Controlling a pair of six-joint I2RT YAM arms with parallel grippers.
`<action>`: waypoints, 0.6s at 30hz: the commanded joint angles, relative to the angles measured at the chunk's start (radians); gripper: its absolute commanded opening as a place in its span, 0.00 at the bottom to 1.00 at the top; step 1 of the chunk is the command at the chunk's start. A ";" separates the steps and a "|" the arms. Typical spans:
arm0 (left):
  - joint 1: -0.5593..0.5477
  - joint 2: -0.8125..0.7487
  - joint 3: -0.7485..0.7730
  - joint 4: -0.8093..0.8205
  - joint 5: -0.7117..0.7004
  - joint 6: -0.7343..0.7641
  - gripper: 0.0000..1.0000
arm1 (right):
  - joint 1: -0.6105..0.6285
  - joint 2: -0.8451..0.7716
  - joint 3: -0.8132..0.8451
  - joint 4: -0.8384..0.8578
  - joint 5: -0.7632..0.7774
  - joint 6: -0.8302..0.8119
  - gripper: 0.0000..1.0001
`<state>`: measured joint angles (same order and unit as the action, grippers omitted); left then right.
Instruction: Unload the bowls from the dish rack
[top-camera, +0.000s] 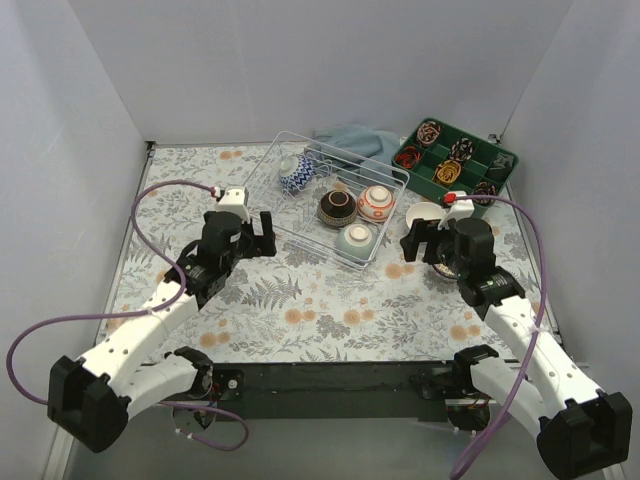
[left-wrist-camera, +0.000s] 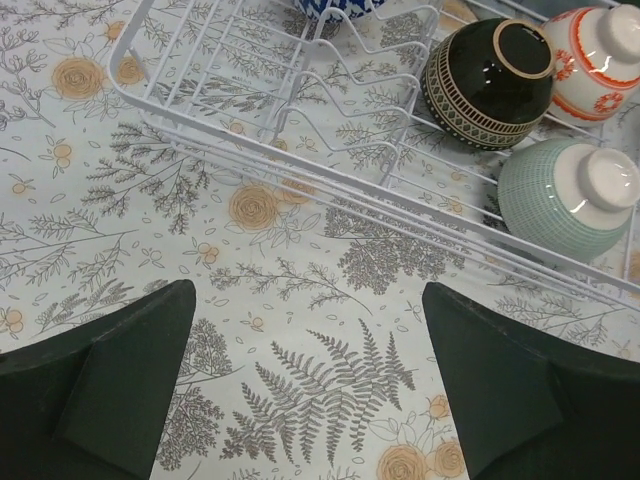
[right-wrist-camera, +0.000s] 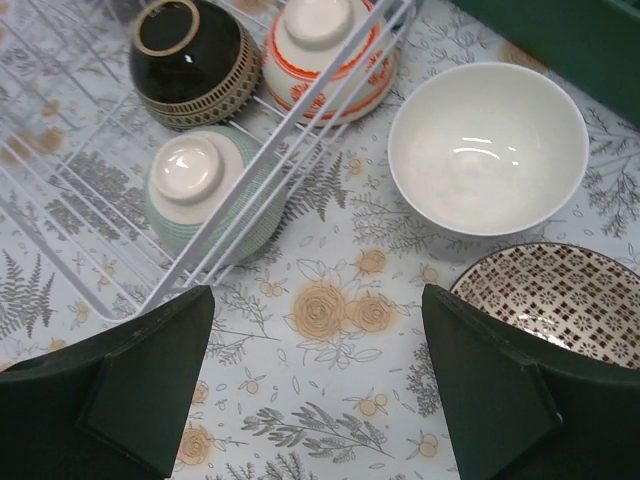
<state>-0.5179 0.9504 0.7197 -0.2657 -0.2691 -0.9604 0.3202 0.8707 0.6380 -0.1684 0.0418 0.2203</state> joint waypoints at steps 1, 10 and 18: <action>0.004 0.129 0.169 -0.046 -0.041 0.057 0.98 | 0.032 -0.100 -0.079 0.148 -0.033 0.022 0.93; 0.001 0.507 0.501 -0.055 -0.133 0.075 0.98 | 0.051 -0.229 -0.221 0.222 -0.094 0.036 0.93; -0.031 0.832 0.838 -0.052 -0.255 0.137 0.98 | 0.051 -0.288 -0.285 0.248 -0.117 -0.002 0.93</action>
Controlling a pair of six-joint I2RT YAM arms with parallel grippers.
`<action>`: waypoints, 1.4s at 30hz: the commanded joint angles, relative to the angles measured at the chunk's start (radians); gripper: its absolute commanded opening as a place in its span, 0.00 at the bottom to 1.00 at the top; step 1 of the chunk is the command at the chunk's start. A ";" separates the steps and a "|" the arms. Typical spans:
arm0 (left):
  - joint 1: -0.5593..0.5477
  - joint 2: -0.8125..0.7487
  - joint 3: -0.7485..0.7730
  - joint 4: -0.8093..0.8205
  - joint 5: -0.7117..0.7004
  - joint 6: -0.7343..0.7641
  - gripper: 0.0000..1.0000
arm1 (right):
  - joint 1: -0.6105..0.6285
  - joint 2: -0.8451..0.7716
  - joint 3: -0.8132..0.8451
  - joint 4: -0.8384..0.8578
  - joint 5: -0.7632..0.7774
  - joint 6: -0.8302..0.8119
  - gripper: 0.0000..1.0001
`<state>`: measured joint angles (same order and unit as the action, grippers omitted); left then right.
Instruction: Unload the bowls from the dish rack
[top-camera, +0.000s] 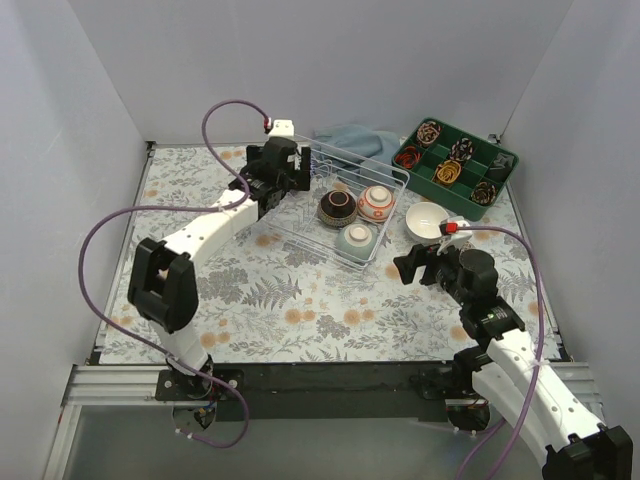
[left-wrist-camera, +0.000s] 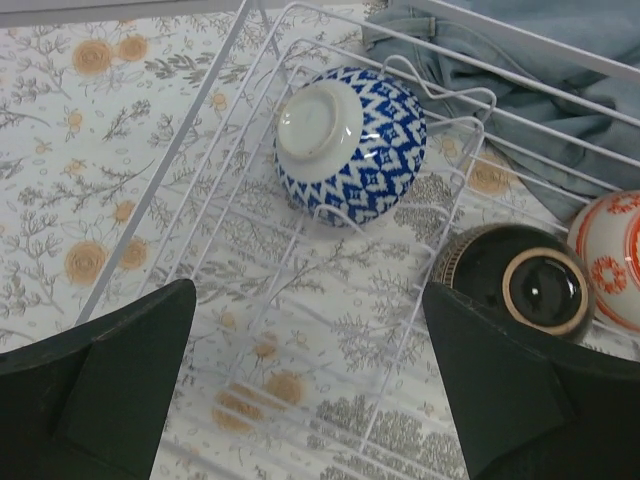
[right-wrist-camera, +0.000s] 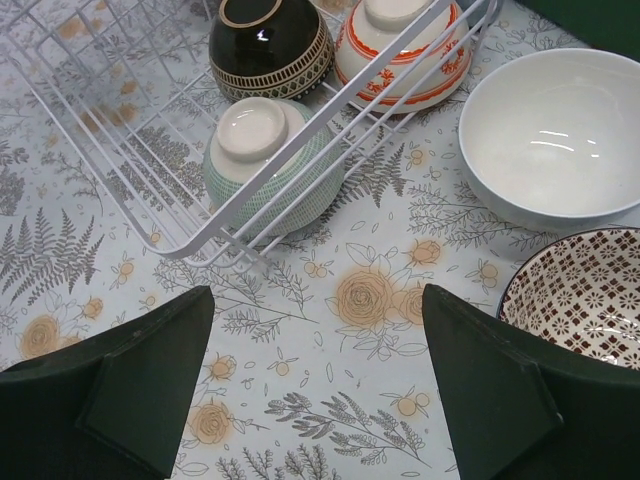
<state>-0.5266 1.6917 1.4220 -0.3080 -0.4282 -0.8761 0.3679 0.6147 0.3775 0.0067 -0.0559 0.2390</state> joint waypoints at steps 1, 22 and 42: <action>-0.027 0.123 0.167 -0.009 -0.110 0.061 0.98 | 0.005 -0.036 -0.031 0.078 -0.021 -0.021 0.93; -0.067 0.557 0.514 0.144 -0.363 0.351 0.98 | 0.005 -0.092 -0.106 0.124 -0.022 -0.041 0.93; -0.053 0.625 0.554 0.112 -0.242 0.305 0.98 | 0.003 -0.098 -0.120 0.125 -0.022 -0.040 0.93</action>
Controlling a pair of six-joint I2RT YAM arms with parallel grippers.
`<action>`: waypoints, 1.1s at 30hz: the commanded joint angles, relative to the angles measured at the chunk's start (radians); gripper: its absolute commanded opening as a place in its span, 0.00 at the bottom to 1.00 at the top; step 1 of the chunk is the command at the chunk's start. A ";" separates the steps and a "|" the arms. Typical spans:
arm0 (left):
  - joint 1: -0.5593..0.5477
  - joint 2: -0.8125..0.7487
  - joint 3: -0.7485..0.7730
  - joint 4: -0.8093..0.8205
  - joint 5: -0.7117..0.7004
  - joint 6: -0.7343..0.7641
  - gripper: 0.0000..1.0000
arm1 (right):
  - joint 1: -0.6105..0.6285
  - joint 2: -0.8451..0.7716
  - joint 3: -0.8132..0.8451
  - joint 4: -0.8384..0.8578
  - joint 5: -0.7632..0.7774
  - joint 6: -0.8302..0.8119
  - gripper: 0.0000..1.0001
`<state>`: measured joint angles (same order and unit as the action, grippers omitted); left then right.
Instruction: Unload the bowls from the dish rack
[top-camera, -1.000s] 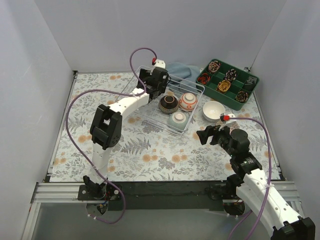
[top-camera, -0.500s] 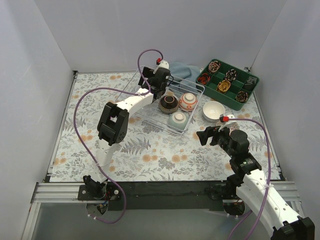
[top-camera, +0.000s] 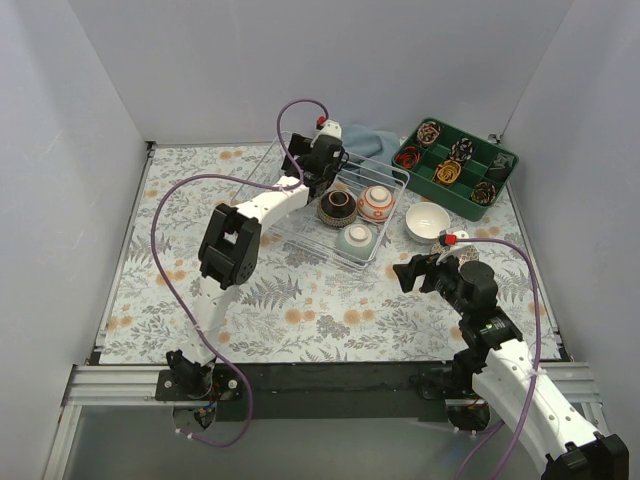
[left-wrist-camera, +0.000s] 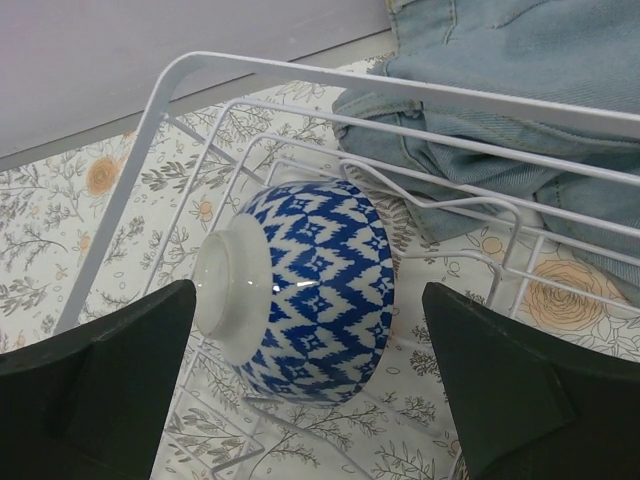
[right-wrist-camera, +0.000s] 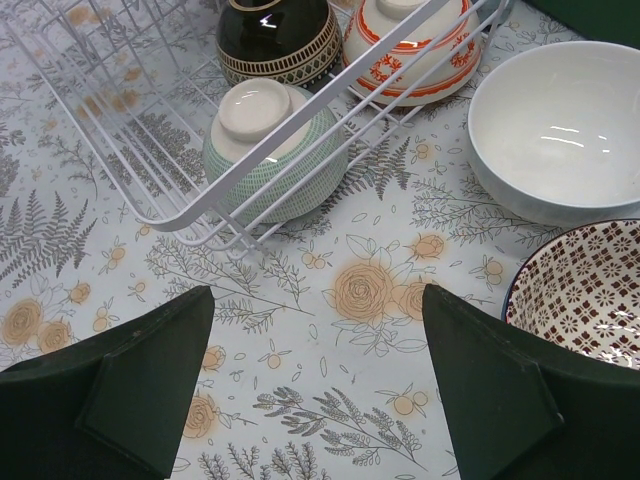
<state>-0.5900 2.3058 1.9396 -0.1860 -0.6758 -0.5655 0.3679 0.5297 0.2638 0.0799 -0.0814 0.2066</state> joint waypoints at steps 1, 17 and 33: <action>0.015 0.018 0.039 -0.015 -0.002 -0.005 0.98 | 0.005 -0.011 -0.005 0.050 0.002 -0.007 0.93; 0.045 0.058 0.085 -0.085 -0.015 0.001 0.97 | 0.005 -0.008 -0.009 0.050 0.005 -0.006 0.93; 0.047 0.041 0.102 -0.170 -0.044 0.027 0.79 | 0.005 -0.007 -0.009 0.050 0.006 -0.006 0.92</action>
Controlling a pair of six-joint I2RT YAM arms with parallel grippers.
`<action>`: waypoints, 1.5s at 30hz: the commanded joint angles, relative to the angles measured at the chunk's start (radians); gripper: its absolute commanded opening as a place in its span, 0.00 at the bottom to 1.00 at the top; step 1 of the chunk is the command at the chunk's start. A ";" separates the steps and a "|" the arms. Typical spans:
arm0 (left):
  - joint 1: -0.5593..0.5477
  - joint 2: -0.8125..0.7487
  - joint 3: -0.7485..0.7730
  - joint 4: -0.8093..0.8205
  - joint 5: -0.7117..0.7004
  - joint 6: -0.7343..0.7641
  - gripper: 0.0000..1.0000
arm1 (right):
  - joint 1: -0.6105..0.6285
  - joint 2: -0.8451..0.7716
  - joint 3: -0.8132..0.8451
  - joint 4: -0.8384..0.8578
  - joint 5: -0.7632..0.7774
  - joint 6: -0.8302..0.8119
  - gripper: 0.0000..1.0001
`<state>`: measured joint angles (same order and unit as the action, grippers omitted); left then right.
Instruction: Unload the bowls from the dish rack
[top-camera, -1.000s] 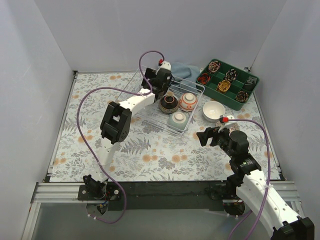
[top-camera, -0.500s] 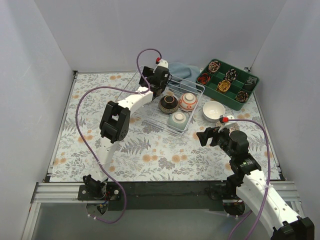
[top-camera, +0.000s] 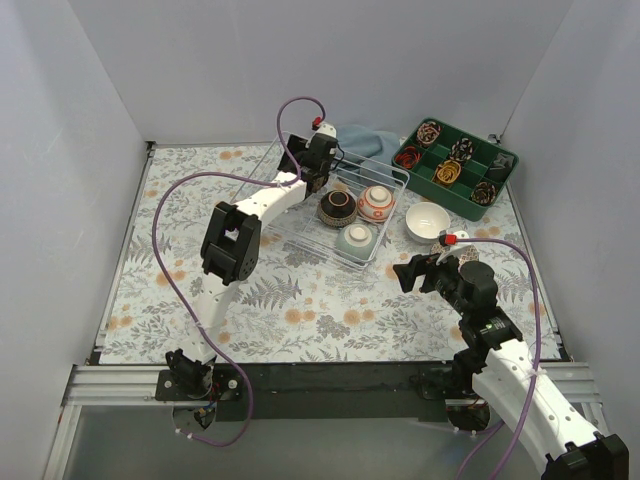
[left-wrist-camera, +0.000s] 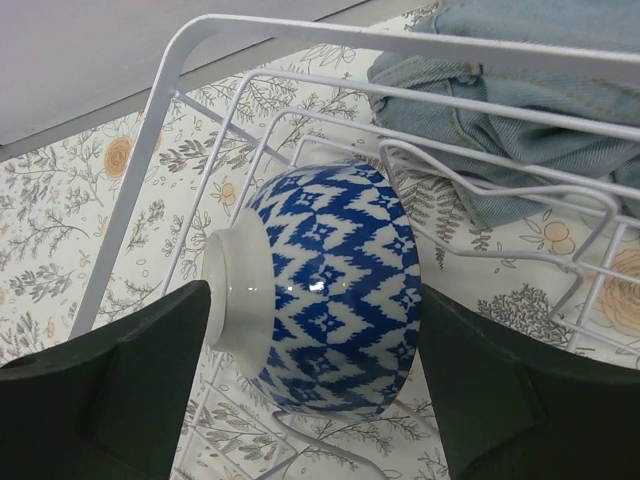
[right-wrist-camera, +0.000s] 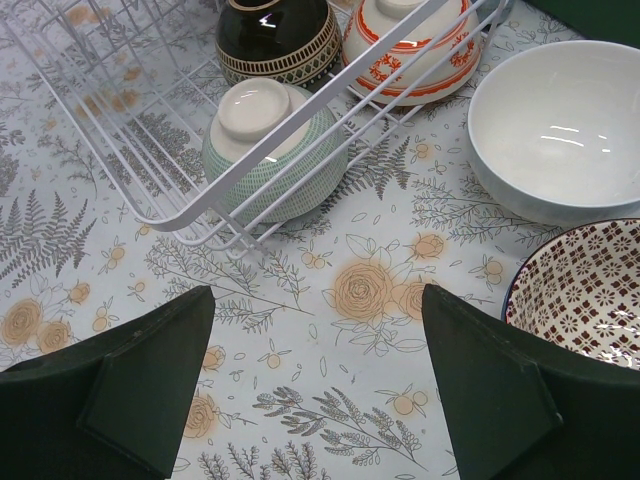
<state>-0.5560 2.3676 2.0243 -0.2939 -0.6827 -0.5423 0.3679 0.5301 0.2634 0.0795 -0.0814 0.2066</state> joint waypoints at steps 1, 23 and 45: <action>0.013 -0.027 0.017 -0.067 -0.035 -0.002 0.78 | 0.003 -0.005 -0.009 0.051 0.006 -0.007 0.92; 0.013 -0.195 -0.015 -0.114 0.000 -0.085 0.32 | 0.003 -0.004 -0.006 0.051 0.003 -0.006 0.91; 0.013 -0.467 -0.226 -0.145 0.173 -0.309 0.21 | 0.005 0.007 0.011 0.051 -0.058 -0.001 0.91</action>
<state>-0.5453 2.0510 1.8385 -0.4412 -0.5564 -0.7799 0.3679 0.5301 0.2634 0.0799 -0.1005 0.2070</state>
